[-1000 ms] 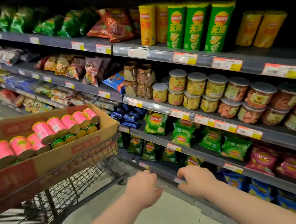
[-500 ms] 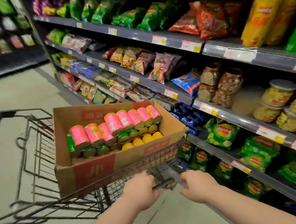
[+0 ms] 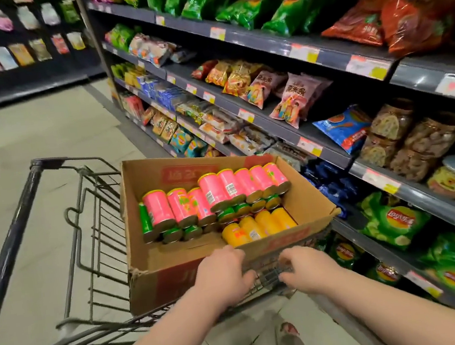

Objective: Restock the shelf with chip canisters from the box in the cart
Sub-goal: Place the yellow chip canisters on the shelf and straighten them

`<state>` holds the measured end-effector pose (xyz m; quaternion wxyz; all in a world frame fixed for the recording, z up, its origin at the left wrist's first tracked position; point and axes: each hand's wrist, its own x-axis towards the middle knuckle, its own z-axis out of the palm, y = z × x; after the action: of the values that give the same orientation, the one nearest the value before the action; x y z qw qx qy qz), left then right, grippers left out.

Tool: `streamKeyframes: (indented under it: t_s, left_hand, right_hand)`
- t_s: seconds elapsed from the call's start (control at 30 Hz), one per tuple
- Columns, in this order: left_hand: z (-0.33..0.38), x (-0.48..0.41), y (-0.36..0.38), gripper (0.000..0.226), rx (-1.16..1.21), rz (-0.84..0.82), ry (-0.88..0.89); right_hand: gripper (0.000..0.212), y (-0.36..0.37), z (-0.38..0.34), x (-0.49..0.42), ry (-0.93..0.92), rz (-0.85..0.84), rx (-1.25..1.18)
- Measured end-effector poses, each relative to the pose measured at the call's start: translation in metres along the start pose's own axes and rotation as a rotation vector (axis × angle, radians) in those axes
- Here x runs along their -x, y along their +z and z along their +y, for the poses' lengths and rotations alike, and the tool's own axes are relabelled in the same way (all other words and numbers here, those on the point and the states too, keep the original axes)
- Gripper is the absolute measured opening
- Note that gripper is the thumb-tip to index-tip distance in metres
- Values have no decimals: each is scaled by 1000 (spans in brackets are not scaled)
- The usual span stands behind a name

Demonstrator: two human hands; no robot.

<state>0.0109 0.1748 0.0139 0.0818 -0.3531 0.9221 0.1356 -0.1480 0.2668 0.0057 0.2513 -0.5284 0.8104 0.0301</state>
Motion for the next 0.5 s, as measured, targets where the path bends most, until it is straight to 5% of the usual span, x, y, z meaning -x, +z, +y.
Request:
streamKeyframes:
  t_s: [0.2,0.5]
  left_hand:
    - [-31,-34,-13,38,-8,47,-88]
    - [-57,-119,-3,44,-36,-149,-211]
  right_hand:
    - [39,-28,2,-68,-49,-10,-11]
    - [38,-43,30,-181,-84,-131,12]
